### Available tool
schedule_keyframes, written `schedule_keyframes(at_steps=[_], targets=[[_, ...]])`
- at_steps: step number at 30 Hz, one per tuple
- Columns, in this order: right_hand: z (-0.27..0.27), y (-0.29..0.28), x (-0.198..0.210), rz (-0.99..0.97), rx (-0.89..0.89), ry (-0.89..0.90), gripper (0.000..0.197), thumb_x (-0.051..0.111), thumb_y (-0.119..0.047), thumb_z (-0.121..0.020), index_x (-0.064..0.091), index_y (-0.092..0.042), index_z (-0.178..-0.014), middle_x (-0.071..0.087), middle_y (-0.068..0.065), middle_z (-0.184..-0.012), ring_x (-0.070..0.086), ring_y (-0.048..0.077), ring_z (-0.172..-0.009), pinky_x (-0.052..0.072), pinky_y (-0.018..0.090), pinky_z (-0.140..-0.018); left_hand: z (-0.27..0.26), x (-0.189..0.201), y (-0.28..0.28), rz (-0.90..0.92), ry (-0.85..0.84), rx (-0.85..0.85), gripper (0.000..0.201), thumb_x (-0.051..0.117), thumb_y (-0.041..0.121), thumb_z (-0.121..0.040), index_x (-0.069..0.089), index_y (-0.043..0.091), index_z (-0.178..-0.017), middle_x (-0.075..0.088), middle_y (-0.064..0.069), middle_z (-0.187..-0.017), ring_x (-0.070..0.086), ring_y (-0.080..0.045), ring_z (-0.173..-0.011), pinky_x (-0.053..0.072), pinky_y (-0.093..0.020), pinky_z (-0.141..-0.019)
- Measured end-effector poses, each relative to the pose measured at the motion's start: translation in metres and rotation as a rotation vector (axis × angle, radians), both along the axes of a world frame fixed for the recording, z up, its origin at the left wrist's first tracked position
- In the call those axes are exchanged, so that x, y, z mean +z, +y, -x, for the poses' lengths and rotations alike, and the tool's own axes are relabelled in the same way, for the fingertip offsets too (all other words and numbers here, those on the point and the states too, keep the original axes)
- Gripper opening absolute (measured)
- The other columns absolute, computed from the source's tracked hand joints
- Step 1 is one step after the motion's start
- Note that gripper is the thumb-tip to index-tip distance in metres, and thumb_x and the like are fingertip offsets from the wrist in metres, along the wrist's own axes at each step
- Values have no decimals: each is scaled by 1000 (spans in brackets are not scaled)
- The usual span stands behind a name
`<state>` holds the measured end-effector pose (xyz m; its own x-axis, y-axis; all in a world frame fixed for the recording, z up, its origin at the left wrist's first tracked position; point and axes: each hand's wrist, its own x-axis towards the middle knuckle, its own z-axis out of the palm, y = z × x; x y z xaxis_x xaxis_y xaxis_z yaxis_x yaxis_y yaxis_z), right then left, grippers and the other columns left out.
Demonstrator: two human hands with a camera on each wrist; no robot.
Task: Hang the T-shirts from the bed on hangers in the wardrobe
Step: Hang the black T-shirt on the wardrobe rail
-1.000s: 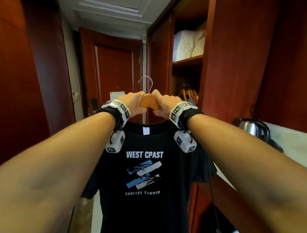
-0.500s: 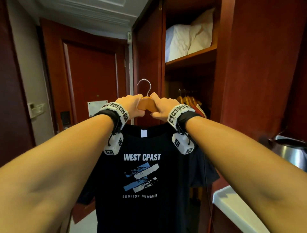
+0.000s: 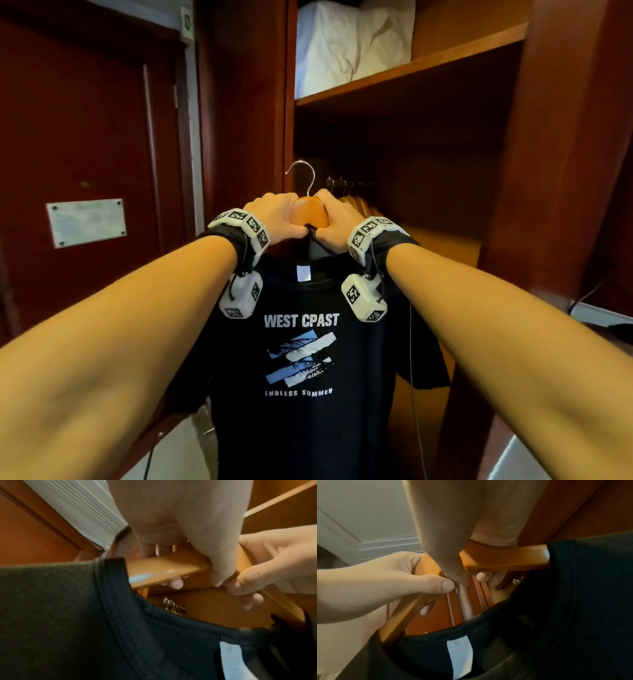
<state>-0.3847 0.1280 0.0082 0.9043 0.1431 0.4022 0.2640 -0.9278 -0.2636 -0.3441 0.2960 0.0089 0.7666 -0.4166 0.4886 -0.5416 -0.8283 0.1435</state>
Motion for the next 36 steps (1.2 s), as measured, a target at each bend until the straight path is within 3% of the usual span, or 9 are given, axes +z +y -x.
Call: schedule_keyframes(at_steps=[7,10,16,19,22,25,28,32,36], targets=[[-80,-38,-11,-71,-273,-6,43,72,-28,-81,42,-27,-112,57,8,-106,60,34,-93,55,51,-82,-124,-9,-46,-14,111,-322,42,67,68,-77,47,32,-76,56,7,-79,55,-14,-72,37,-29,-58],[-100,-62,-13,-83,-418,4,36,71,-19,-82,44,-22,-106,59,7,-97,62,34,-90,54,48,-80,-171,-12,-65,58,217,-447,56,59,78,-74,58,23,-83,64,0,-81,65,-20,-74,55,-34,-61],[-119,-97,-25,-48,-591,35,32,71,-20,-81,47,-25,-101,62,5,-89,65,29,-80,56,47,-76,-240,-35,-101,100,214,-471,29,43,48,-96,61,26,-89,68,-5,-83,68,-25,-73,59,-46,-73],[-128,-109,-29,-2,-641,77,30,70,-19,-80,49,-23,-101,63,5,-87,64,28,-78,56,45,-73,-260,-43,-123,16,219,-489,23,43,30,-100,63,23,-110,65,-5,-87,58,-19,-68,53,-37,-72],[-137,-123,-32,48,-666,123,28,70,-15,-81,48,-21,-96,59,1,-82,62,26,-75,51,37,-66,-271,-49,-148,-103,215,-521,35,39,25,-103,54,23,-136,62,-6,-117,59,-24,-89,43,-28,-71],[-146,-139,-36,73,-690,182,29,73,-13,-78,48,-23,-91,58,0,-81,61,24,-74,52,36,-67,-284,-57,-173,-245,196,-513,44,37,30,-105,40,23,-149,44,-7,-151,48,-28,-130,40,-32,-96],[-153,-157,-37,87,-708,254,30,74,-13,-78,53,-21,-97,62,3,-86,64,25,-78,58,43,-74,-300,-68,-194,-426,203,-463,48,35,30,-107,30,22,-155,25,-2,-162,25,-24,-148,22,-36,-117],[-166,-175,-36,106,-698,317,34,76,-11,-77,55,-18,-104,65,8,-93,67,28,-80,60,49,-78,-315,-65,-204,-599,178,-386,43,38,30,-106,41,20,-148,38,-5,-156,37,-25,-141,31,-39,-115],[-178,-186,-39,116,-690,359,30,75,-8,-79,56,-18,-100,63,5,-88,61,21,-68,57,39,-71,-326,-55,-209,-573,149,-389,36,41,37,-103,58,26,-132,57,-4,-133,54,-26,-119,41,-41,-104]])
